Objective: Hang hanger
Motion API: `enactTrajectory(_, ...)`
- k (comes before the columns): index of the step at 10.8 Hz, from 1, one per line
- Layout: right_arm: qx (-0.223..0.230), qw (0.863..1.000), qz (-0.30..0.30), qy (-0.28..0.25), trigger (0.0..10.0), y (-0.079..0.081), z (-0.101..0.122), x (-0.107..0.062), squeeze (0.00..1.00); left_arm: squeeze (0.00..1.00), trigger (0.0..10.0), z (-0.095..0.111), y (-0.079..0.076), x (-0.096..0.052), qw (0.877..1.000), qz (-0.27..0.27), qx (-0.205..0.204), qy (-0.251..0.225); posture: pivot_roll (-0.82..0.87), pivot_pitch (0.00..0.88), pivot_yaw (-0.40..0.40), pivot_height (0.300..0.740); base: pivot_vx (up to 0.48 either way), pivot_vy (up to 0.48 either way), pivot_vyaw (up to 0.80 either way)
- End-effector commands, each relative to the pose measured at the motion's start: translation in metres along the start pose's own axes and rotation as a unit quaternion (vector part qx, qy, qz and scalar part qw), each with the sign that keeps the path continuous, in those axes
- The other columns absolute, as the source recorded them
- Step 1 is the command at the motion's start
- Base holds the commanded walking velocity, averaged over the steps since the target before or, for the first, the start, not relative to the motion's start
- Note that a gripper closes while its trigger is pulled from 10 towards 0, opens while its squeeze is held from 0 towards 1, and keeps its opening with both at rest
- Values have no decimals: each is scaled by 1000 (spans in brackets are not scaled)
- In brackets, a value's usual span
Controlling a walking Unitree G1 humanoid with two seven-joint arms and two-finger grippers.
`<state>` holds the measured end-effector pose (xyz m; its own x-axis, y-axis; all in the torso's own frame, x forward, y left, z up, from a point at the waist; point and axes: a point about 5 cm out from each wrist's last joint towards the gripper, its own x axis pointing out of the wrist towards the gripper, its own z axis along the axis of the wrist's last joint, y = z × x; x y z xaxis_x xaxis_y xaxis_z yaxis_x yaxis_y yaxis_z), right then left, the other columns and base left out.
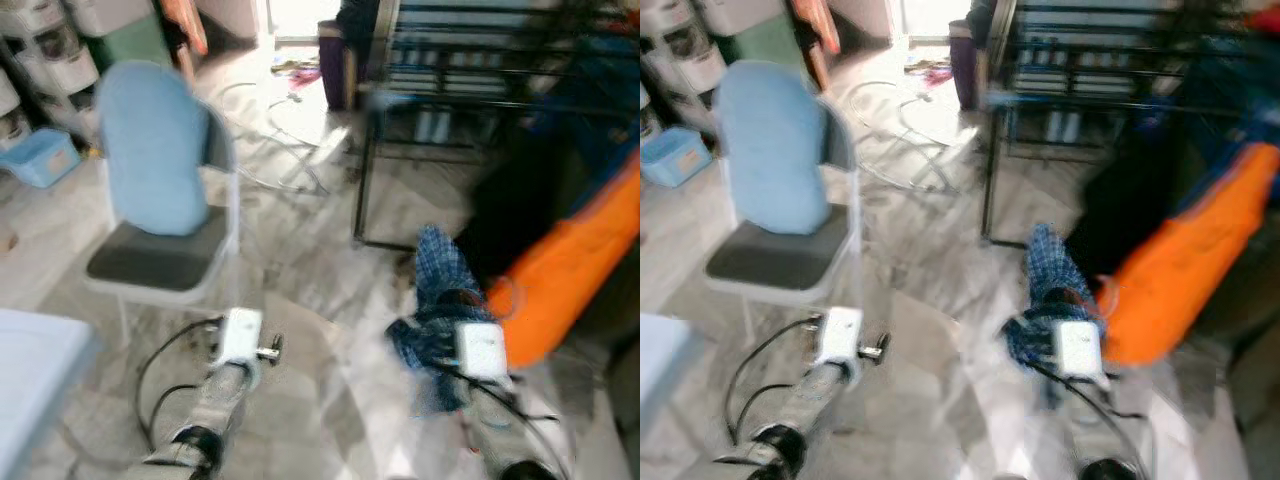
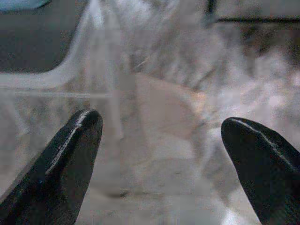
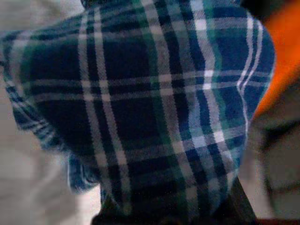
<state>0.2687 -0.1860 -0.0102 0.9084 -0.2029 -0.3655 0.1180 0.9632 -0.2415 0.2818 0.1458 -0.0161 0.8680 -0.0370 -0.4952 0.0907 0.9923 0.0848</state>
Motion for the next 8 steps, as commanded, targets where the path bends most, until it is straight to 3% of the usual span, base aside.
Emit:
enactTrajectory(1, -8, 1000, -15, -8, 10000, -10, 1, 1, 0, 0, 10000, 2, -6, 0, 1000, -5, -11, -3, -181, 84, 43, 740, 0, 0, 0)
enactTrajectory(4, -21, 998, -53, -28, 10000, -22, 10, 5, 0, 0, 10000, 4, -12, 0, 999, -32, -30, -14, -182, 86, 33, 740, 0, 0, 0)
enactTrajectory(8, -5, 994, -103, -32, 10000, -35, 15, 7, 0, 0, 10000, 8, -23, 1, 997, -60, -32, -22, -197, 104, 46, 740, 370, 0, 0)
